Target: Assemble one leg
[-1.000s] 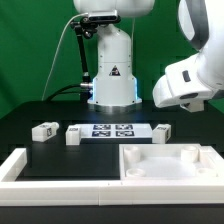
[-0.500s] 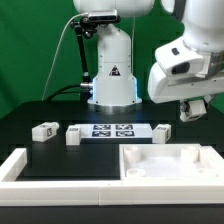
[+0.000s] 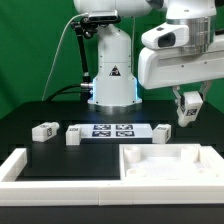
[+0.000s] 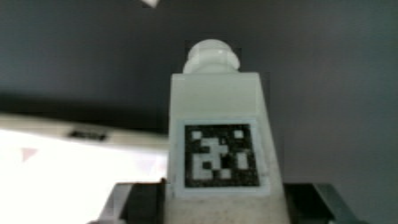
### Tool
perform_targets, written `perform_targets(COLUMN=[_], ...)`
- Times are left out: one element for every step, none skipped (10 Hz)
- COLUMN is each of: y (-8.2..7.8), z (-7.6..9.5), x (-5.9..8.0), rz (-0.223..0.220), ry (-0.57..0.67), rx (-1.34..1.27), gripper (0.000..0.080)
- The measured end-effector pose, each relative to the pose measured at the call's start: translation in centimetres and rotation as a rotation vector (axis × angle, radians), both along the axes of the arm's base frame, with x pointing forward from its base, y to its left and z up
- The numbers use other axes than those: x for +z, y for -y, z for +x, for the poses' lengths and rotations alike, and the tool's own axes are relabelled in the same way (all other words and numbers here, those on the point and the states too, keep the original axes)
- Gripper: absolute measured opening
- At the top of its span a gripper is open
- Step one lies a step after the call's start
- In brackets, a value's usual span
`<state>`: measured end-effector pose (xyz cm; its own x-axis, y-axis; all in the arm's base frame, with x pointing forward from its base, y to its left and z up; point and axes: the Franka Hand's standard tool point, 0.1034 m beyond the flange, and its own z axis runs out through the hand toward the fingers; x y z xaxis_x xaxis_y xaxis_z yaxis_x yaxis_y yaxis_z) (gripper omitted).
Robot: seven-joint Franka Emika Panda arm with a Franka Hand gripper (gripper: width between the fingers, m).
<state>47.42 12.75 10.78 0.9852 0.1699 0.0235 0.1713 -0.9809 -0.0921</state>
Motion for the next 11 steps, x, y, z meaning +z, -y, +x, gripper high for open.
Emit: perform_targets(y=[0.1, 0.2, 0.5, 0.6, 0.6, 0.6, 0.6, 0.6, 0.6, 0.3, -0.1], z=[0.1, 1.8, 3.0, 3.5, 3.1, 3.2, 3.2, 3.2, 3.6, 5.1, 6.9], x=[-0.1, 0.4, 0.8, 1.2, 0.9, 0.9, 0.9, 0.9, 0.9, 0.9, 0.8], rz=[0.004, 0.012, 0.016, 0.020, 0.019, 0.019, 0.019, 0.019, 0.019, 0.024, 0.030], ry=[0.049, 0.145, 0.211, 0.278, 0.260, 0.262, 0.262, 0.262, 0.265, 0.279, 0.290], rx=[0.003, 0.051, 0.063, 0.056, 0.059, 0.058, 0.058, 0.058, 0.067, 0.083, 0.101], gripper=[0.0290, 0.0290, 0.0290, 0.0290, 0.0290, 0.0290, 0.0290, 0.0290, 0.0290, 0.0290, 0.0290])
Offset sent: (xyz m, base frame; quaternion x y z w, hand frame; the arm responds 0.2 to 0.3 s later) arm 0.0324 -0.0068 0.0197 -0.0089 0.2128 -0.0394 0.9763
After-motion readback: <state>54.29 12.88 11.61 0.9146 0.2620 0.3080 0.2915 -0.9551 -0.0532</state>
